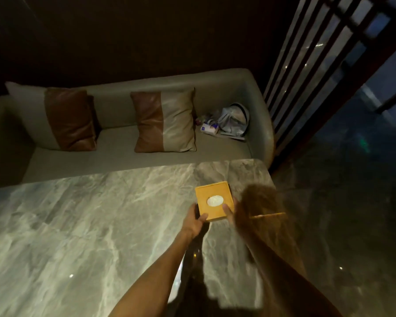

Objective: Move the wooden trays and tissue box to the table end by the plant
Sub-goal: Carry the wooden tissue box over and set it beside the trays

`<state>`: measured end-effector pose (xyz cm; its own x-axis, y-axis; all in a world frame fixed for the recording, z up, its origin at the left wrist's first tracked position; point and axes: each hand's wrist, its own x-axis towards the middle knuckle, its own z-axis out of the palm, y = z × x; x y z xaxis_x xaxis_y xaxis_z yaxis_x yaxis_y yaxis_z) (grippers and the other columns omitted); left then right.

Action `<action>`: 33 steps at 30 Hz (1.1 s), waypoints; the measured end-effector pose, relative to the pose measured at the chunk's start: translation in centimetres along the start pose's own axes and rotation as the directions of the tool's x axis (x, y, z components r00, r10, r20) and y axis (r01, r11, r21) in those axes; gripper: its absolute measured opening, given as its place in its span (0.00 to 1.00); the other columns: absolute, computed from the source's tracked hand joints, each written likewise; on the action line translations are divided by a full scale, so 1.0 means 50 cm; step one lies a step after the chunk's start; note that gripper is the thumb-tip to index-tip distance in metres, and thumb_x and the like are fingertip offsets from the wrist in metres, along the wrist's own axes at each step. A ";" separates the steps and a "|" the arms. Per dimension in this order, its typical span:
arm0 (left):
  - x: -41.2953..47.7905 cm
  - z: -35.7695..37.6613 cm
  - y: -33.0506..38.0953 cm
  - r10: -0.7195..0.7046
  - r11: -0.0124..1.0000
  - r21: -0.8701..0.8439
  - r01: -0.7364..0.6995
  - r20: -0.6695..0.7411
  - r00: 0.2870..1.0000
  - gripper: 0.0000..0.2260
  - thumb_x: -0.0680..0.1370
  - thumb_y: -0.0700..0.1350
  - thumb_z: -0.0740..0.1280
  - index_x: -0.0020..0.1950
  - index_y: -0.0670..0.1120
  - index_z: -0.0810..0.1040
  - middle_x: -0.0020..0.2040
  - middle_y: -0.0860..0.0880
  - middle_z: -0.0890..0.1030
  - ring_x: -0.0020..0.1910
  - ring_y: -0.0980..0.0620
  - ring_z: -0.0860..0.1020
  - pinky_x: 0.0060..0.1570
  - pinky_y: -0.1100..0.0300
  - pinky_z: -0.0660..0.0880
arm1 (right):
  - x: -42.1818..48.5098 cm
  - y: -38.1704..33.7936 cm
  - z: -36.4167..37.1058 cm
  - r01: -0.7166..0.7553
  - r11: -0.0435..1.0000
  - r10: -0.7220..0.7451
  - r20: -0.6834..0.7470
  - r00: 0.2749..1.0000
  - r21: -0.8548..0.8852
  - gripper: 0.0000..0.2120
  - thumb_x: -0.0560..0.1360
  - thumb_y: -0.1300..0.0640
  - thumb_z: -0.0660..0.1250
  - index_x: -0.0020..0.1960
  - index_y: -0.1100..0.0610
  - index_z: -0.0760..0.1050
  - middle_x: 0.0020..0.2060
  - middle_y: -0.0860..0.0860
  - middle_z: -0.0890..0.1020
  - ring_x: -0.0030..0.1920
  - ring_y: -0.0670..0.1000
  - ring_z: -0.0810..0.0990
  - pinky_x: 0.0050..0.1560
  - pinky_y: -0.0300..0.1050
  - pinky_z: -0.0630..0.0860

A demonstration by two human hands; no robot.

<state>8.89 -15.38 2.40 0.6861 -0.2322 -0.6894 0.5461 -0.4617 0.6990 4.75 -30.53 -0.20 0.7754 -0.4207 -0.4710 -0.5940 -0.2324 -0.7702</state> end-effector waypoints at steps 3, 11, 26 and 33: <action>0.009 0.007 -0.002 -0.002 0.995 -0.100 0.007 0.046 0.999 0.24 0.80 0.37 0.62 0.75 0.44 0.59 0.71 0.42 0.70 0.70 0.42 0.69 0.72 0.50 0.64 | 0.004 -0.001 0.005 -0.047 0.986 0.043 0.033 0.999 0.159 0.24 0.79 0.62 0.65 0.73 0.65 0.64 0.68 0.63 0.72 0.68 0.62 0.73 0.70 0.59 0.69; -0.065 -0.053 -0.005 0.054 0.975 -0.219 -0.046 0.031 0.998 0.21 0.81 0.43 0.61 0.73 0.50 0.63 0.68 0.44 0.74 0.66 0.43 0.74 0.69 0.39 0.69 | -0.066 -0.040 0.049 0.057 0.984 -0.062 0.025 0.998 0.171 0.17 0.81 0.57 0.63 0.68 0.57 0.72 0.62 0.57 0.80 0.58 0.54 0.80 0.60 0.49 0.77; -0.469 -0.588 -0.327 0.257 0.938 -0.088 -0.336 -0.474 0.842 0.20 0.79 0.46 0.63 0.71 0.54 0.68 0.60 0.60 0.76 0.59 0.59 0.75 0.57 0.64 0.69 | -0.528 -0.277 0.532 0.281 0.952 -0.305 0.258 0.917 0.125 0.16 0.78 0.54 0.67 0.65 0.45 0.74 0.57 0.46 0.82 0.60 0.49 0.81 0.62 0.46 0.76; -0.666 -0.738 -0.507 0.119 0.939 -0.150 -0.308 -0.700 0.704 0.19 0.79 0.50 0.63 0.71 0.58 0.67 0.58 0.60 0.78 0.56 0.59 0.76 0.54 0.62 0.71 | -0.744 -0.334 0.728 0.379 0.920 -0.377 0.486 0.789 0.099 0.19 0.77 0.55 0.65 0.65 0.39 0.72 0.55 0.43 0.82 0.58 0.46 0.80 0.57 0.40 0.76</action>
<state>-10.07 35.66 14.69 0.8843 0.3813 -0.2695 0.3742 -0.2335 0.8975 -6.35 20.92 14.54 0.9395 0.1821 -0.2903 -0.2317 -0.2864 -0.9297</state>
